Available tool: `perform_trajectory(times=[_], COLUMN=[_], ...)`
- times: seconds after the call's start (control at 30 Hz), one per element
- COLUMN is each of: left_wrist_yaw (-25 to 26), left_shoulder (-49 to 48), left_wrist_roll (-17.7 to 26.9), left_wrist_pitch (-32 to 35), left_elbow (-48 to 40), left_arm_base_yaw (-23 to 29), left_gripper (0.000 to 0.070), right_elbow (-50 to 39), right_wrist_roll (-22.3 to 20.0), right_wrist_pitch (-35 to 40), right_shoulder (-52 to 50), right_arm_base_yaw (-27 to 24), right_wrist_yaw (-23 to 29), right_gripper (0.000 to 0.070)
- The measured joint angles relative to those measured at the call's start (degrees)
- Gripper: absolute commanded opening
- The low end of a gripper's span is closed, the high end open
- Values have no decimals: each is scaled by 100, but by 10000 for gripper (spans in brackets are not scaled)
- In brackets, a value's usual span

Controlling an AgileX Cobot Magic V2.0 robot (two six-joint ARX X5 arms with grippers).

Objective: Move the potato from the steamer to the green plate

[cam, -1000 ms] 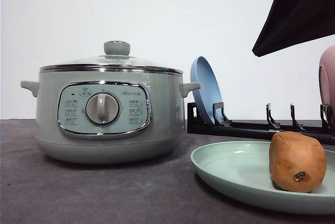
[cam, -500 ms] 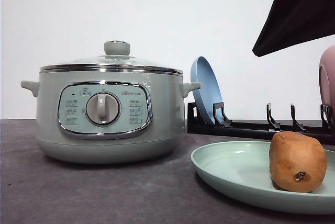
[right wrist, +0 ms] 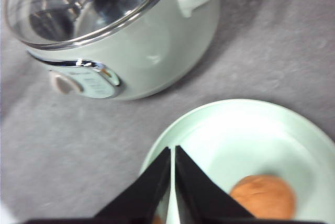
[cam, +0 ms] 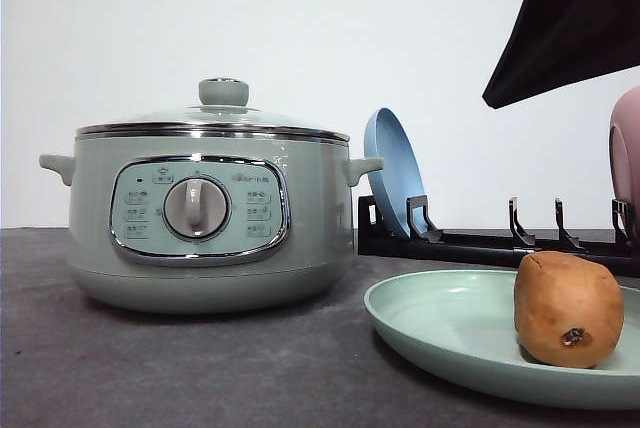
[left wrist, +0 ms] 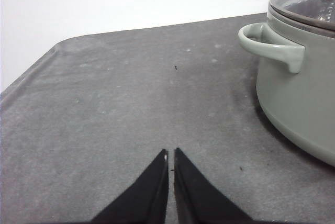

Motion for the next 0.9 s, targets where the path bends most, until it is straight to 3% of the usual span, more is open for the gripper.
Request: perform_trajectory(times=[0.13,0.27,0.63,0.9], left_wrist_yaw=[0,0,0,0], left_shoulder=[0,0,0,0], left_wrist_roll=[0,0,0,0], left_wrist_pitch=[0,0,0,0], left_elbow=[0,0,0,0], left_arm_base_yaw=[0,0,0,0], left_gripper=[12,12,12,12], right_elbow=[-26,-317,-2371,-3403], right_wrist_roll=[-226,-542,-915,-1050], right_wrist_pitch=[398,1089,3216,3339], right_shoulder=[-289,-848,-2840,-4026], right_arm_base_yaw=[-362,-909,-2771,-3180], right_wrist_yaw=[357,374,363,359], right_gripper=[0,0,0,0])
